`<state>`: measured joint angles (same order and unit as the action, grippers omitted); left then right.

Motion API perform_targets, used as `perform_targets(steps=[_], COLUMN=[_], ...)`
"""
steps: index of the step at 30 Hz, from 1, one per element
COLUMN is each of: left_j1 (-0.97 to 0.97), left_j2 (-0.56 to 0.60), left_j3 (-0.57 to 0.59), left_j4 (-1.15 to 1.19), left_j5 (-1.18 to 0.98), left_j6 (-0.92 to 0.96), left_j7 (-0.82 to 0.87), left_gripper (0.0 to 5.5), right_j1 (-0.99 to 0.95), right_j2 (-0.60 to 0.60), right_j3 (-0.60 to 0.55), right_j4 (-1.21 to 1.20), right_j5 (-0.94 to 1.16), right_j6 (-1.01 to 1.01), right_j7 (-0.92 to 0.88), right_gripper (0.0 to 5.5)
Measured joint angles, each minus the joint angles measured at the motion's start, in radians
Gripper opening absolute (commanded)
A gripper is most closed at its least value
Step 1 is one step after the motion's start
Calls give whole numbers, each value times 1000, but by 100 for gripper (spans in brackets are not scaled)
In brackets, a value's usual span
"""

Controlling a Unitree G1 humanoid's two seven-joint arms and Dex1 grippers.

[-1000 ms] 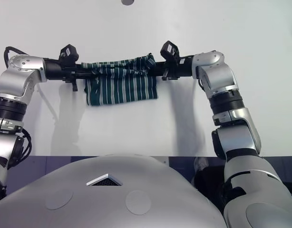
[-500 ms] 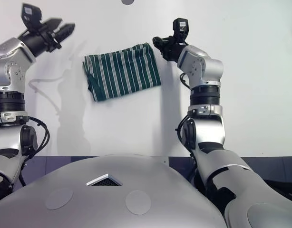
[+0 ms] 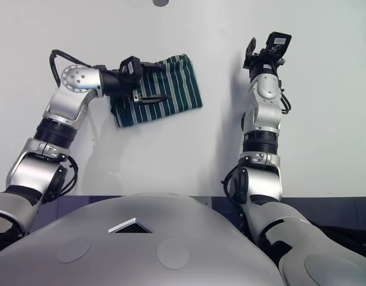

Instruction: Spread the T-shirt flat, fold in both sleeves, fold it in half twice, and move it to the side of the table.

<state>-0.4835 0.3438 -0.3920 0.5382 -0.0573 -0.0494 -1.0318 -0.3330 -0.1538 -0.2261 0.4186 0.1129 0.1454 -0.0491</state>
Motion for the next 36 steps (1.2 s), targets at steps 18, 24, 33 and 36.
perform_targets(steps=[18,24,33,36], left_j1=[-350,-427,303,312], left_j2=[128,115,-280,-267], left_j3=[561,583,238,225], left_j4=[806,507,-349,-370], left_j5=[-100,-89,-163,-79], left_j6=[138,-176,-267,-228], left_j7=[1082,1071,915,915], left_gripper=[392,392,392,392], right_j1=[-26,-26,101,101], right_j2=[67,80,85,84], right_j3=[18,90,182,207], right_j4=[47,-56,-82,-81], right_j5=[-3,-83,-155,-161], right_j6=[-119,-388,-482,-503], right_j7=[-53,-45,-2,26], right_gripper=[306,306,306,306])
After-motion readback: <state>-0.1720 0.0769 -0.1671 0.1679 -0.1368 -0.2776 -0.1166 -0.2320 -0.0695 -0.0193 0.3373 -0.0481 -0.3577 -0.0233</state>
